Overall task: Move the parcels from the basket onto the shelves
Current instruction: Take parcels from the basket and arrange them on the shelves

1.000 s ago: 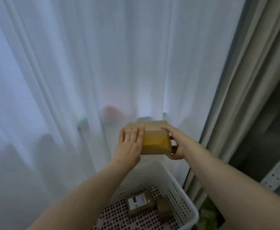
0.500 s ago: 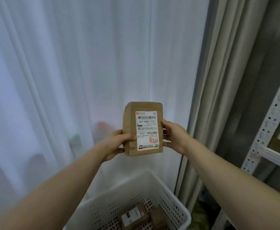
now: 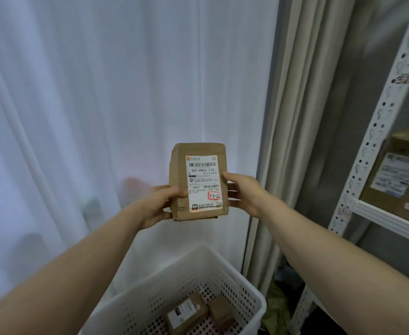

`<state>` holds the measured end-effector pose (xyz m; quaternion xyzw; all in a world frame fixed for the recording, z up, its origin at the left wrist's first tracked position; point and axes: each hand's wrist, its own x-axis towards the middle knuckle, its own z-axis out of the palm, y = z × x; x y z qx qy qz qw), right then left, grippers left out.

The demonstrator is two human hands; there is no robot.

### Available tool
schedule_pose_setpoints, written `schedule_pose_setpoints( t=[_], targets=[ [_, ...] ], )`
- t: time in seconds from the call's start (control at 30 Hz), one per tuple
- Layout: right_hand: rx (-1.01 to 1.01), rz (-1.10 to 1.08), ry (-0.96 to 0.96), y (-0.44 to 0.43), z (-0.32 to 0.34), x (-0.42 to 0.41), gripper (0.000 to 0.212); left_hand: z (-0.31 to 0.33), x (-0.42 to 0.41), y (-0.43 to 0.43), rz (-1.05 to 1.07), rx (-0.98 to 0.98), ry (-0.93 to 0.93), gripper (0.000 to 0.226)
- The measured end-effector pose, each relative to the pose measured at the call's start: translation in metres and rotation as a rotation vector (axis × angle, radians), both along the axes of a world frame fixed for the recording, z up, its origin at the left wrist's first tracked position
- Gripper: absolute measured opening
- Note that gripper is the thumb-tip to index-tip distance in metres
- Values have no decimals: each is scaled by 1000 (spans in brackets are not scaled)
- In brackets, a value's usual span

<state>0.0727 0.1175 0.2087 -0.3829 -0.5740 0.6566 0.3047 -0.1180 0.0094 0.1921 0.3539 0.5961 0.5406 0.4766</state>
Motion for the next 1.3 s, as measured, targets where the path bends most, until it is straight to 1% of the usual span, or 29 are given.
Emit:
schedule_pose_setpoints(
  t=[0.03, 0.07, 0.13, 0.17, 0.2, 0.23, 0.3, 0.33, 0.37, 0.43, 0.5, 0.53, 0.63, 0.67, 0.8, 0.83, 0.93, 1.0, 1.03, 1.1, 1.17, 1.23, 1.3],
  targets=[
    [6, -27, 0, 0, -1, 2, 22, -1, 2, 2, -13, 4, -10, 24],
    [16, -56, -11, -2, -2, 5, 31, -2, 5, 4, -36, 6, -16, 24],
    [-1, -118, -24, -2, -8, 16, 60, -7, 12, 10, -97, 3, -21, 30],
    [-22, -148, -23, -5, -11, 24, 68, -11, 17, 14, -135, -7, -20, 37],
    [-39, -168, 0, -6, -15, 33, 68, -15, 23, 19, -179, -24, -21, 44],
    [-56, -184, 19, -7, -20, 43, 60, -19, 29, 24, -225, -47, -29, 49],
    [-93, -229, 64, -10, -28, 66, 36, -30, 45, 34, -316, -101, -57, 54],
    [-102, -261, 81, -10, -33, 79, 27, -36, 55, 40, -364, -126, -67, 55],
    [-108, -300, 92, -13, -36, 94, 24, -42, 66, 45, -417, -148, -78, 57],
    [-111, -372, 74, -20, -42, 126, 24, -52, 91, 53, -530, -178, -85, 61],
    [-116, -408, 19, -25, -48, 162, 19, -60, 118, 59, -656, -194, -39, 63],
    [-121, -413, -11, -29, -50, 181, 22, -65, 132, 62, -714, -200, -12, 64],
    [-167, -431, -76, -40, -58, 234, 54, -77, 176, 73, -857, -205, 86, 68],
    [-172, -432, -110, -44, -62, 250, 59, -81, 193, 77, -894, -212, 119, 69],
    [-174, -410, -254, -50, -78, 311, 62, -99, 263, 90, -961, -262, 194, 66],
    [-159, -390, -338, -49, -82, 327, 66, -105, 281, 94, -977, -274, 211, 63],
    [-72, -266, -709, -38, -96, 374, 85, -123, 334, 106, -1018, -306, 227, 61],
    [-54, -189, -830, -23, -106, 404, 97, -137, 366, 115, -1024, -319, 219, 61],
    [-48, -144, -874, -14, -110, 417, 99, -145, 382, 119, -1029, -323, 221, 62],
    [-45, -54, -961, 5, -120, 438, 96, -162, 409, 129, -1053, -328, 249, 64],
    [-45, 14, -1005, 25, -135, 454, 90, -185, 432, 140, -1068, -336, 273, 67],
    [-40, 55, -1033, 42, -156, 464, 82, -214, 448, 153, -1033, -354, 324, 81],
    [-15, 53, -1070, 58, -181, 470, 81, -239, 459, 165, -984, -356, 432, 100]
  ],
)
